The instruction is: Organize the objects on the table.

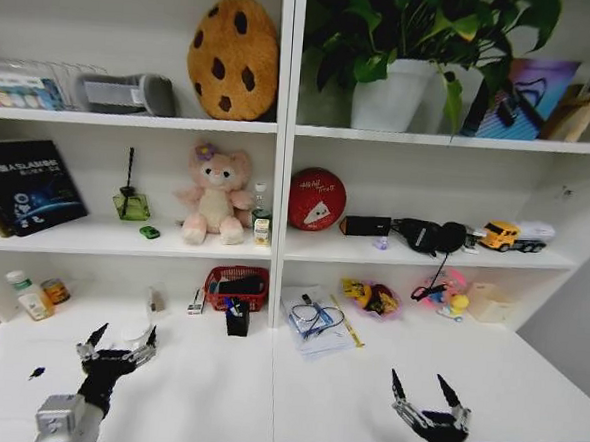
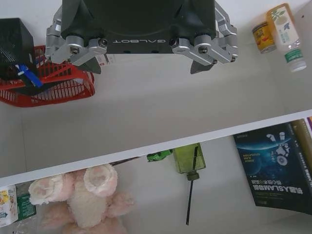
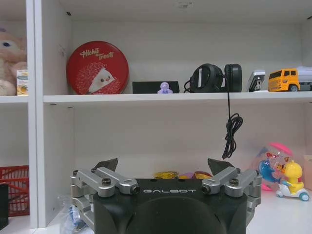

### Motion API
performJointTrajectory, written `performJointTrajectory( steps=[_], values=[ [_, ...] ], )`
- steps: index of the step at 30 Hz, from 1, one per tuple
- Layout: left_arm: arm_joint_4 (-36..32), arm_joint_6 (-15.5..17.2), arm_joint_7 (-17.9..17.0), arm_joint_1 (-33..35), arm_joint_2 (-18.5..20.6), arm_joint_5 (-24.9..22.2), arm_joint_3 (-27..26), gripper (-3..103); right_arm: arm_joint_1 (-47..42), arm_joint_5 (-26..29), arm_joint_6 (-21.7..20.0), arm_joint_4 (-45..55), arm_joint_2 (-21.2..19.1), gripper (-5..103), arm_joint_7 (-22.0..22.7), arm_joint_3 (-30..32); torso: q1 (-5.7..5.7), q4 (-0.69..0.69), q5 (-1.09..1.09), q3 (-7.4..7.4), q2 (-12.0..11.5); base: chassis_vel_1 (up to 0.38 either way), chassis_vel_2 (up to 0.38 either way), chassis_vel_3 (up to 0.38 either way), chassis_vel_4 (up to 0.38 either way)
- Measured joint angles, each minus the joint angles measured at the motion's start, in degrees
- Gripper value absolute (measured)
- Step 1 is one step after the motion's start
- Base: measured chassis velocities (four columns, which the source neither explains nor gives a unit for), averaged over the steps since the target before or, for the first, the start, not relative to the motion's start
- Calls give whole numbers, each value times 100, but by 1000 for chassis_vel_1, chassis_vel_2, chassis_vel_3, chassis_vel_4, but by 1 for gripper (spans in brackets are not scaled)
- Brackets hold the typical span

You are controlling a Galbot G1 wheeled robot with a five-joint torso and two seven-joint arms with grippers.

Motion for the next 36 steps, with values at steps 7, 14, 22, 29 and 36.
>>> performJointTrajectory(
  steps=[7,14,22,29,36],
  values=[
    [0,0,1,0,0,0,0,100,164,-94,-33,-69,-17,100,79,-20,-3,0,3,-1,-4,329,-175,-337,167],
    [0,0,-2,2,0,0,-1,100,247,-181,81,-116,-12,100,229,-19,-11,2,0,-6,-2,263,-139,-265,163],
    [0,0,0,-1,0,0,0,100,267,-80,97,-89,48,100,264,-86,1,0,2,-2,-13,-54,-5,23,-1],
    [0,0,0,1,0,0,0,100,283,-115,91,-109,67,100,299,-147,-4,1,1,-5,-12,15,54,5,-50],
    [0,0,0,1,0,0,0,100,293,-106,94,-146,67,100,329,-152,-6,1,1,-6,-11,150,98,-145,-118]
  ],
)
